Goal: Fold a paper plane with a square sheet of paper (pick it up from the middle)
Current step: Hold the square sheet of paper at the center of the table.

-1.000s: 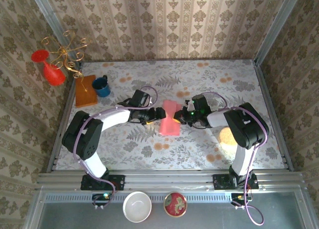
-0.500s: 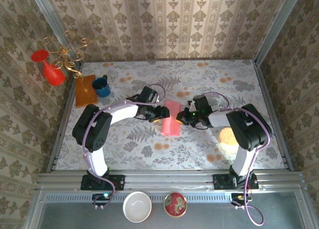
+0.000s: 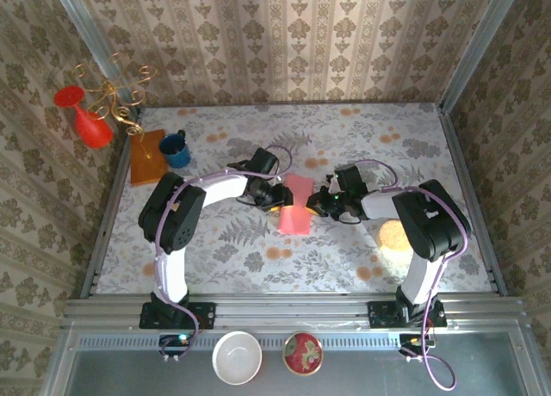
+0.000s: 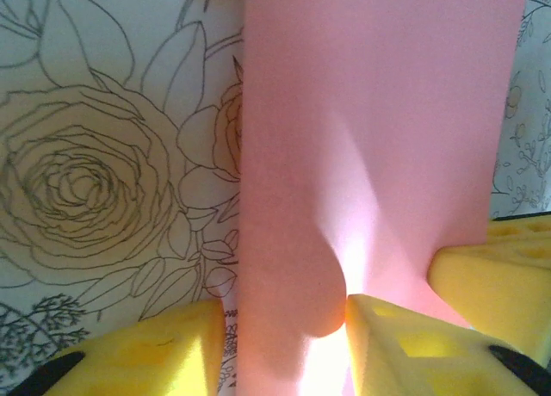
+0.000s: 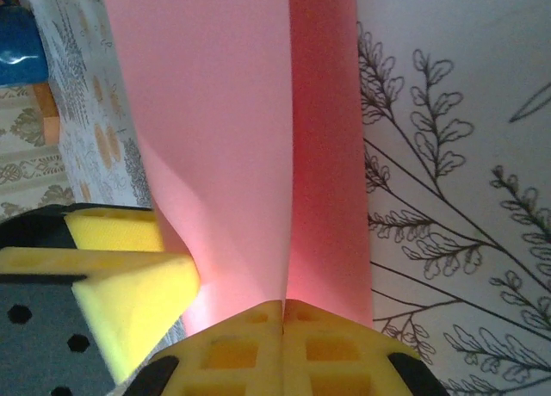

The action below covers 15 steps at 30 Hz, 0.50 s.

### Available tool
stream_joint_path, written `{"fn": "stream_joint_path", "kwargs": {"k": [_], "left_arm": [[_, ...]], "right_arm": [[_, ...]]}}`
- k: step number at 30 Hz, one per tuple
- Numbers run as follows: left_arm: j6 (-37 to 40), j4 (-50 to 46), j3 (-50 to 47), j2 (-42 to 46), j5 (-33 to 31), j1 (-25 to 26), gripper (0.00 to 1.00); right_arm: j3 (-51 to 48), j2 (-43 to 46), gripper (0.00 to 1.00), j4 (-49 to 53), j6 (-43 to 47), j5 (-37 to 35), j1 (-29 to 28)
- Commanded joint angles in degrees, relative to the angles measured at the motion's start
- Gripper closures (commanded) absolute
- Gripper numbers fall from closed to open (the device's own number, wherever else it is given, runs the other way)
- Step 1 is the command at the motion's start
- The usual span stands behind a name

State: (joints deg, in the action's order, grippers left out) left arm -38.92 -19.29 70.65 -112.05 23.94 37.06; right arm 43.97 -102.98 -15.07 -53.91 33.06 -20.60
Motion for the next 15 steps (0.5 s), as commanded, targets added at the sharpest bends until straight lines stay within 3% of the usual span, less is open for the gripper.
{"fn": "stream_joint_path", "kwargs": {"k": [1,7,15], "left_arm": [[0.44,-3.82,1.58,-2.65,-2.15,0.46,0.6],[1.16,-9.54,3.05,-5.3,-7.14,1.46,0.6],[0.5,-11.41,1.63,-10.11,-9.86,2.55,0.61]], "right_arm": [[0.81,2.53,0.88,3.63,1.64,-1.13,0.47],[2.0,8.27,0.61,12.44,5.39,-6.54,1.76],[1.48,16.03,0.59,19.88,8.11,-14.69,7.03]]}}
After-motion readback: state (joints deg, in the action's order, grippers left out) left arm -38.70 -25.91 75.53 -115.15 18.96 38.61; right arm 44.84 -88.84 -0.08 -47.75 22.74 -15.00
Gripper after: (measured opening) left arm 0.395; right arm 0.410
